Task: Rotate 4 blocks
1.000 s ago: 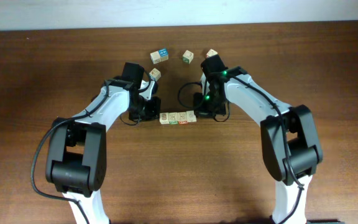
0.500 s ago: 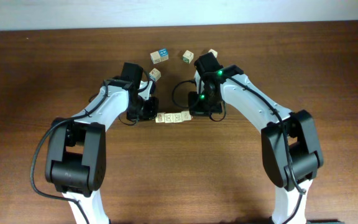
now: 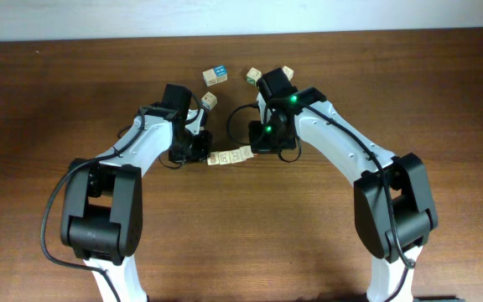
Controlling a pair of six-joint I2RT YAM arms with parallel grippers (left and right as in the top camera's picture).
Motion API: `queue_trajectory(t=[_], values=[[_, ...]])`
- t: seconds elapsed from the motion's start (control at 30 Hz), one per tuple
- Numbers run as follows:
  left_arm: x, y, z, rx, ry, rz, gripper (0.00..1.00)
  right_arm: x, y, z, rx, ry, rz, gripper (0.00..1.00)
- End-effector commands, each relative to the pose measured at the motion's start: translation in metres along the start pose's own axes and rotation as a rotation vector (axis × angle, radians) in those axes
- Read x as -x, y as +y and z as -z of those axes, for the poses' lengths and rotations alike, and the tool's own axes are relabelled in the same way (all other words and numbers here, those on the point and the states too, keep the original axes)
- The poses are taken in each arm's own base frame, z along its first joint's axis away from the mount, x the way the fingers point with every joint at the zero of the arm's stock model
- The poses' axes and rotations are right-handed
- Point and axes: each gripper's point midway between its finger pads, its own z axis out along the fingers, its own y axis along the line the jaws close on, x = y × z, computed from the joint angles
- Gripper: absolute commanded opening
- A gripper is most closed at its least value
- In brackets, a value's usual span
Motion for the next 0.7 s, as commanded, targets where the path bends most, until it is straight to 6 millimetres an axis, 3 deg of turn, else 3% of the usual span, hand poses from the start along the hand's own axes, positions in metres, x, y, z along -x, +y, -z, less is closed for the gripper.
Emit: queue_trajectory(t=[0.0, 0.13, 0.67], values=[[-0.004, -0.029, -0.004, -0.116, 0.027, -0.042, 0.0, -0.005, 0.05, 0.01, 0.112, -0.01, 0.089, 0.04], [-0.004, -0.029, -0.004, -0.116, 0.027, -0.042, 0.0, -0.009, 0.061, 0.002, 0.119, -0.003, 0.099, 0.04], [-0.004, -0.029, -0.004, -0.116, 0.027, -0.044, 0.0, -0.01, 0.093, 0.005, 0.158, -0.029, 0.165, 0.04]])
